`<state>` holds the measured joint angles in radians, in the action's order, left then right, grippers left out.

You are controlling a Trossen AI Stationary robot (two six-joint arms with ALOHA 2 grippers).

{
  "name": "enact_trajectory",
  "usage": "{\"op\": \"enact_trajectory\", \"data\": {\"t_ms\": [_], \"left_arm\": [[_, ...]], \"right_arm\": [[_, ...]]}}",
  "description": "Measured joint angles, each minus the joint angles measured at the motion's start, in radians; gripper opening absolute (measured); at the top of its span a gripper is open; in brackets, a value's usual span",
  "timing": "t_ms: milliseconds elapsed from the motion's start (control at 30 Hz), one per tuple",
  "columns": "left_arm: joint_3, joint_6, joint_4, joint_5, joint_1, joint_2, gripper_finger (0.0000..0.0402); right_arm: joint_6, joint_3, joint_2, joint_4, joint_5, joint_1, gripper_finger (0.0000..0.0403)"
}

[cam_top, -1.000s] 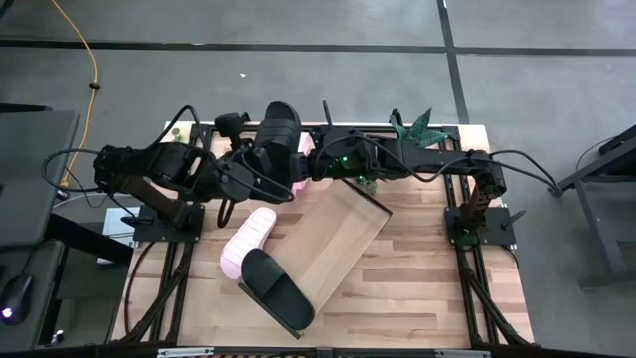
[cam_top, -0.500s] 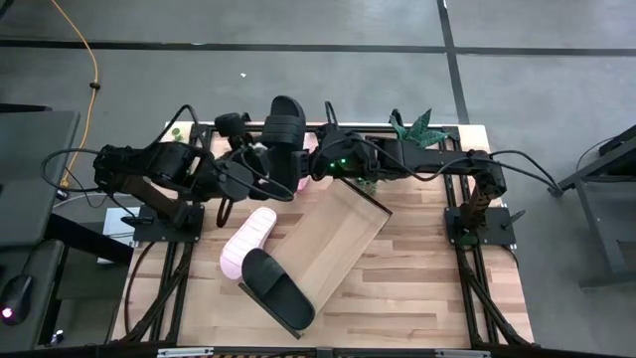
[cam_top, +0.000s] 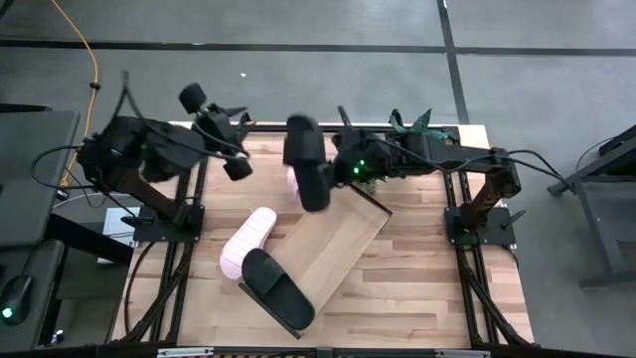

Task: Pick and place slides into the shelf
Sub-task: Put the black slide on the shelf

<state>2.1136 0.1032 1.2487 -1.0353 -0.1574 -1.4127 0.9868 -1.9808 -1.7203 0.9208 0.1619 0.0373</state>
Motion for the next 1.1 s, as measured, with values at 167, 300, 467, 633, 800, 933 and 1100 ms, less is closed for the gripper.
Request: {"op": "enact_trajectory", "data": {"t_ms": [167, 300, 467, 633, 800, 933, 1100], "left_arm": [[0.027, -0.084, 0.021, 0.150, 0.001, 0.045, 0.0122], [0.027, -0.143, 0.083, 0.316, 0.001, 0.088, 0.0112], [0.018, -0.259, 0.150, 0.495, 0.000, 0.135, 0.0100], [-0.031, -0.311, 0.163, 0.569, 0.000, 0.170, 0.0090], [-0.110, -0.346, 0.167, 0.604, 0.000, 0.198, 0.0080], [-0.181, -0.358, 0.164, 0.628, 0.000, 0.213, 0.0074], [-0.263, -0.374, 0.153, 0.635, 0.000, 0.225, 0.0072]], "right_arm": [[-0.003, 0.000, -0.018, 0.022, -0.128, 0.055, 0.0078], [-0.022, 0.000, -0.052, 0.025, -0.194, 0.093, 0.0078], [-0.047, 0.000, -0.101, 0.025, -0.294, 0.128, 0.0078], [-0.062, 0.000, -0.148, 0.024, -0.356, 0.146, 0.0078], [-0.053, 0.000, -0.180, 0.020, -0.384, 0.166, 0.0078], [-0.028, 0.000, -0.190, 0.017, -0.396, 0.188, 0.0078], [-0.008, 0.000, -0.200, 0.020, -0.398, 0.214, 0.0078]]}}
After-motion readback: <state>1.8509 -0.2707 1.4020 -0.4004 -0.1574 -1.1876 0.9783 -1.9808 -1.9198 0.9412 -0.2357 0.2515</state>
